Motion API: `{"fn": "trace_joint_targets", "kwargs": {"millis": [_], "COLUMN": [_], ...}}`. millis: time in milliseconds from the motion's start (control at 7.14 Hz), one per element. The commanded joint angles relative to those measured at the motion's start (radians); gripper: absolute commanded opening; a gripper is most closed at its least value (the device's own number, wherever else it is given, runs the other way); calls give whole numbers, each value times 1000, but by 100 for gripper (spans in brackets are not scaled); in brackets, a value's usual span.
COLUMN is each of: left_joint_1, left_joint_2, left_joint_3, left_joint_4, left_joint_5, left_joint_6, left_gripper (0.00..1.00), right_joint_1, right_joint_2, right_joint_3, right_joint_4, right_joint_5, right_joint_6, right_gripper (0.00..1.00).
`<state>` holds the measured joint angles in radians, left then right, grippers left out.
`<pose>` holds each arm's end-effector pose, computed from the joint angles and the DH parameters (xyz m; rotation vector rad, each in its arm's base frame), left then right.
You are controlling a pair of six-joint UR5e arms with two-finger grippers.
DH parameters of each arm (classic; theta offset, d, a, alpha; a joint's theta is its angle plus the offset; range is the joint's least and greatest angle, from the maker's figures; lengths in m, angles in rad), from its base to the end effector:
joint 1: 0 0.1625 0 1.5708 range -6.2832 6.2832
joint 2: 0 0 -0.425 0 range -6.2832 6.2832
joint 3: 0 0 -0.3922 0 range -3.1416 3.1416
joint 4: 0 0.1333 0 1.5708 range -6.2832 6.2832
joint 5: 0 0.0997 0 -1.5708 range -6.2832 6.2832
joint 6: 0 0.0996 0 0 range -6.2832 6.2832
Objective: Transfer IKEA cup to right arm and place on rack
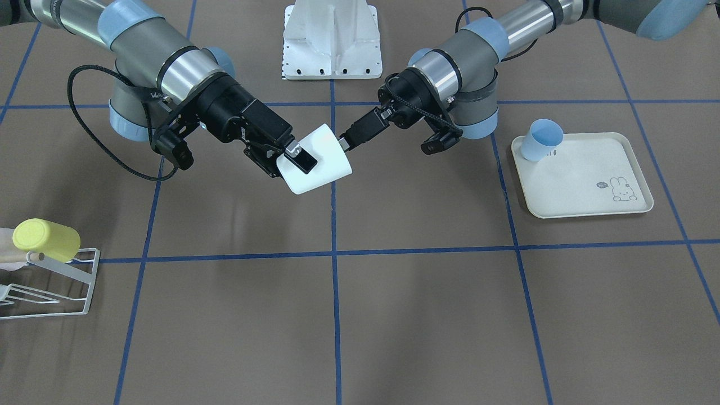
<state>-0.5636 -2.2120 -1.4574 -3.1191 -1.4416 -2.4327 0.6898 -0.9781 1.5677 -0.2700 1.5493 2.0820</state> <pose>0.4555 -0.4607 0.1705 -0.2472 2.2177 -0.9688 -0.3971 -0.5032 0.1710 0.1918 -1.9699 0.8254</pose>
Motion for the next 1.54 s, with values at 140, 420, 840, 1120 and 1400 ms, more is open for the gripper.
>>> {"fn": "trace_joint_targets", "kwargs": {"millis": [140,420,840,1120,1400], "left_joint_1": [7,7,-1,-4,-10], "left_joint_2": [-5,-15,-18,-17,-17], "left_joint_3": [0,-6,-8,-9,-9], "left_joint_4": [4,2,4,-7,-7], "left_joint_5": [3,1,-2,0,0], "left_joint_6": [0,-34,-20,-23,-22], "left_gripper": [0,45,99,100,99], "right_joint_1": [0,0,8,34,110], "right_joint_2": [1,1,-1,-1,-36], "right_joint_3": [2,0,0,-1,-14], "right_joint_4": [0,0,2,0,-1], "right_joint_5": [0,-5,-5,-5,-5], "right_joint_6": [-2,1,7,9,-6], "right_gripper": [95,5,0,0,0]}}
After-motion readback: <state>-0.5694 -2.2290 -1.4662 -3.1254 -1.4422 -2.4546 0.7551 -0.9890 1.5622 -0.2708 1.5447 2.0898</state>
